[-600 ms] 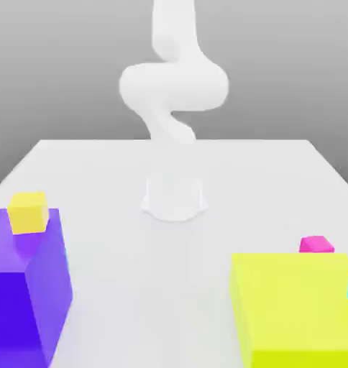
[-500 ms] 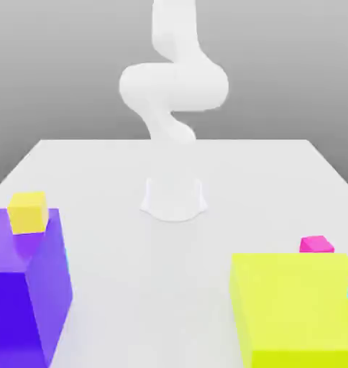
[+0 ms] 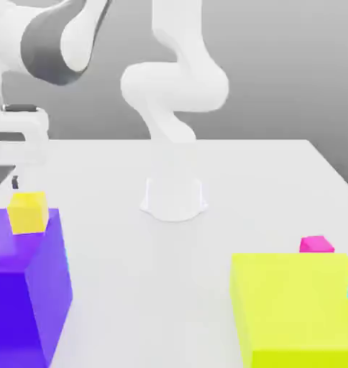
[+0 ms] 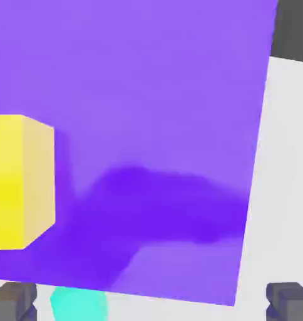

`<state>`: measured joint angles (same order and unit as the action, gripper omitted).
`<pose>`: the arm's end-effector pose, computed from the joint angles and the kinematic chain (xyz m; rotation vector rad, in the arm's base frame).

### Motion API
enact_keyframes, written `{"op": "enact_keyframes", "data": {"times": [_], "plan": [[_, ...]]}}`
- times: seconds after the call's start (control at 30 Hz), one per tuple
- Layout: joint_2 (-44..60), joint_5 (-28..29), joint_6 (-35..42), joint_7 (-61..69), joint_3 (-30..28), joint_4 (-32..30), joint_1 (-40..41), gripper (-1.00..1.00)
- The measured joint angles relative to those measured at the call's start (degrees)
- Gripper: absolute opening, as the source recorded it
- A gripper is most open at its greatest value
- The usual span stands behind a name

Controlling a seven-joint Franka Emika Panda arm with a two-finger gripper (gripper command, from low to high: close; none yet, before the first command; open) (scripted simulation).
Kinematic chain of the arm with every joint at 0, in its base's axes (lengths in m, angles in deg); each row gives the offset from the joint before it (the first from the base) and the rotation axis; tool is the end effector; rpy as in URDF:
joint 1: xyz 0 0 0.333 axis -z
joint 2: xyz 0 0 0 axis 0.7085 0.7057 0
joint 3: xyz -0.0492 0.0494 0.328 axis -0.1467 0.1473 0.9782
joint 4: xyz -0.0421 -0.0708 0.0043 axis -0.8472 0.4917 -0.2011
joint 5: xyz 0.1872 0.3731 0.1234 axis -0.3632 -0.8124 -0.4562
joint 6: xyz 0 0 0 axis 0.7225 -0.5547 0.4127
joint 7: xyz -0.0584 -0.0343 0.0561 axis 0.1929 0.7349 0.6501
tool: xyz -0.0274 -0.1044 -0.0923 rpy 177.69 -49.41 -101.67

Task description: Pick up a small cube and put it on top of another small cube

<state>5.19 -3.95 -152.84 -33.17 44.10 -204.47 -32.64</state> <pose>0.3410 -0.3256 0.2586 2.9622 -0.9006 -0.0834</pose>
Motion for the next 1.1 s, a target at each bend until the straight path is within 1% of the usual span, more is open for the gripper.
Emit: {"op": "enact_keyframes", "data": {"times": [0.2, 0.27, 0.37, 0.4, 0.47, 0.53, 0.6, 0.67, 0.7, 0.87, 0.9, 0.93, 1.03, 1.1], "plan": [[6.30, -6.54, -14.61, 13.79, -1.90, -10.23, 1.10, 0.00], [8.00, -9.39, -19.61, 18.12, -1.51, -13.46, 1.88, 0.00], [8.69, -13.52, -26.36, 22.14, -0.55, -17.35, 0.69, 0.00], [9.76, -16.11, -27.92, 24.19, 0.38, -17.69, 1.05, 0.00], [12.86, -22.80, -30.57, 29.23, 4.37, -17.32, 3.57, 0.00], [16.28, -29.38, -33.03, 34.13, 9.98, -16.46, 7.65, 0.00], [19.61, -34.39, -35.53, 37.98, 16.62, -15.53, 13.12, 0.00], [22.92, -37.91, -38.21, 40.73, 23.09, -14.69, 18.79, 0.00], [23.86, -38.79, -38.98, 41.42, 24.89, -14.46, 20.38, -1.00], [23.86, -38.79, -38.83, 41.42, 24.89, -14.46, 20.38, -1.00], [24.33, -39.24, -39.23, 41.78, 25.78, -14.34, 21.17, -1.00], [23.74, -38.68, -38.76, 41.34, 24.80, -14.48, 20.31, -1.00], [19.62, -33.01, -35.70, 37.00, 18.04, -15.63, 14.89, -1.00], [16.21, -26.90, -33.32, 32.40, 13.28, -16.60, 11.61, -1.00]]}}
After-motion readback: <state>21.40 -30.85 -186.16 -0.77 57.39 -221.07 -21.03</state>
